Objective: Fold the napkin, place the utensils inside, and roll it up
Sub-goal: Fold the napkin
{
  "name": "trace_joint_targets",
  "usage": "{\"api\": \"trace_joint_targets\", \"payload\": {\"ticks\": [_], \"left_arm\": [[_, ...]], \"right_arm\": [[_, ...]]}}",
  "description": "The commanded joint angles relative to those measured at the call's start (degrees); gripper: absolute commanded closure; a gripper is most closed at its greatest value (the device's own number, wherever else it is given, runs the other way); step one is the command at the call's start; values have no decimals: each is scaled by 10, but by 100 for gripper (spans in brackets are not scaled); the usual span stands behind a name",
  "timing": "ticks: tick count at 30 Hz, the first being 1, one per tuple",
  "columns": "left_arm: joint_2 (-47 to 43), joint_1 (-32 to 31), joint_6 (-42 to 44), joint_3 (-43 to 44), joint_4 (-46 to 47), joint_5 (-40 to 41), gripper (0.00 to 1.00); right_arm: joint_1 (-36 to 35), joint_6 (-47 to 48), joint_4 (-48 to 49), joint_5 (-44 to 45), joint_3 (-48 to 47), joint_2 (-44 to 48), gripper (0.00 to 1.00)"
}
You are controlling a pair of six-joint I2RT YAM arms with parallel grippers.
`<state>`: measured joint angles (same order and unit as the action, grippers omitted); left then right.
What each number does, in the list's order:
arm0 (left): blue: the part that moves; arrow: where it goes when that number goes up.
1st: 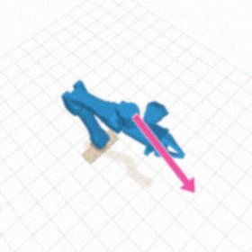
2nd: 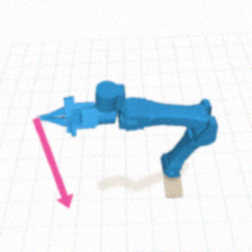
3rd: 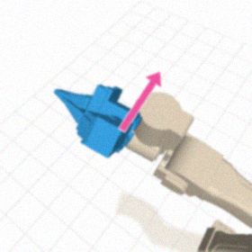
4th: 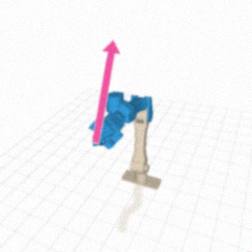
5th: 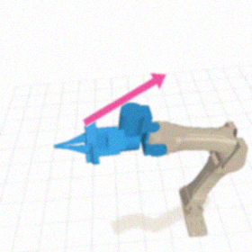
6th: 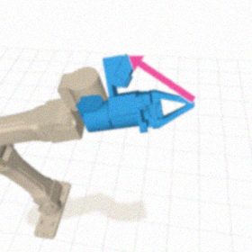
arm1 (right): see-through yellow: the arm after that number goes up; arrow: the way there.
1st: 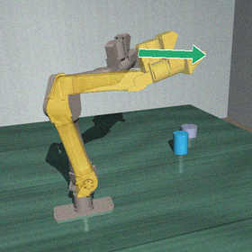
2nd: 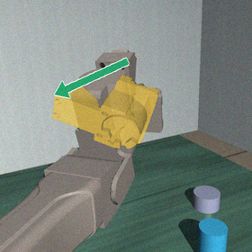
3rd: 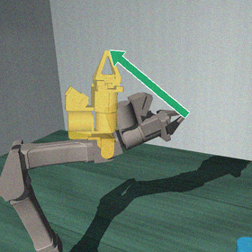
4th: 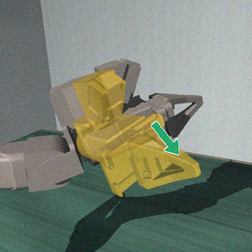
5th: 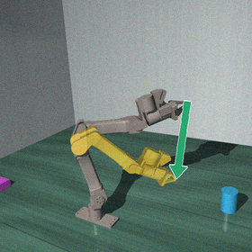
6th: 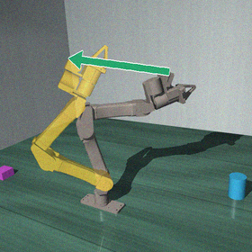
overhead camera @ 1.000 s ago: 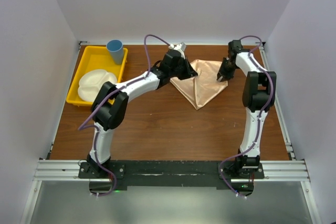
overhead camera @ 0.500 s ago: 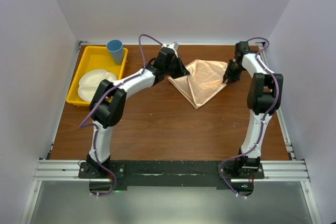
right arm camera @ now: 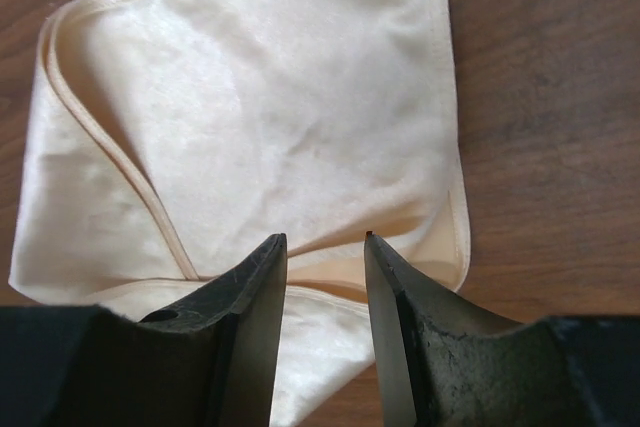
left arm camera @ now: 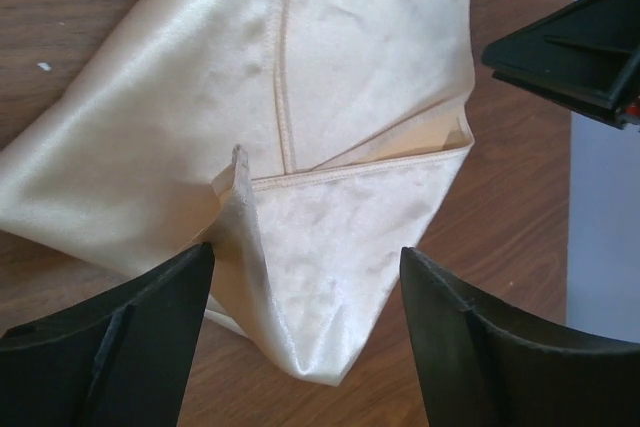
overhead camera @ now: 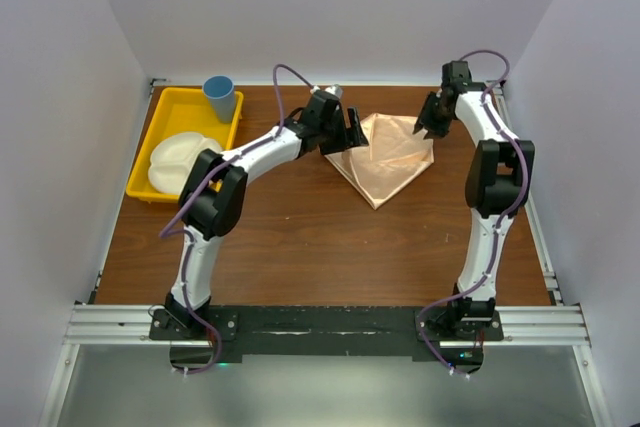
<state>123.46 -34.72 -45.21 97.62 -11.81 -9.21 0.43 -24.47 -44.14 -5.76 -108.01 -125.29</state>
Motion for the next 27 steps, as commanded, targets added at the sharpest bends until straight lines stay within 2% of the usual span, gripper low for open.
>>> {"api": "trace_joint_targets", "payload": {"ticks": [1,7,11,15,19,24,27], "left_arm": [[2,-6,26,52,-76,78,20],[1,-25,25,75,-138,169,20],[23,-45,1,125,-206,234,18],[56,-59,-34,199,-301,299,24],[91,-60,-47,250,-336,335,33],[136,-64,-45,316,-363,375,36],[148,-67,-39,323,-361,396,34]], "right_arm": [[-14,-10,4,-7,-50,-28,58],[-15,-5,4,-7,-57,-50,58],[-15,-5,-4,0,-66,-60,61],[-15,-5,-6,7,-60,-58,64],[-15,-5,-8,12,-62,-58,65],[-14,-1,-15,22,-70,-60,66],[-14,2,-17,22,-63,-59,67]]}}
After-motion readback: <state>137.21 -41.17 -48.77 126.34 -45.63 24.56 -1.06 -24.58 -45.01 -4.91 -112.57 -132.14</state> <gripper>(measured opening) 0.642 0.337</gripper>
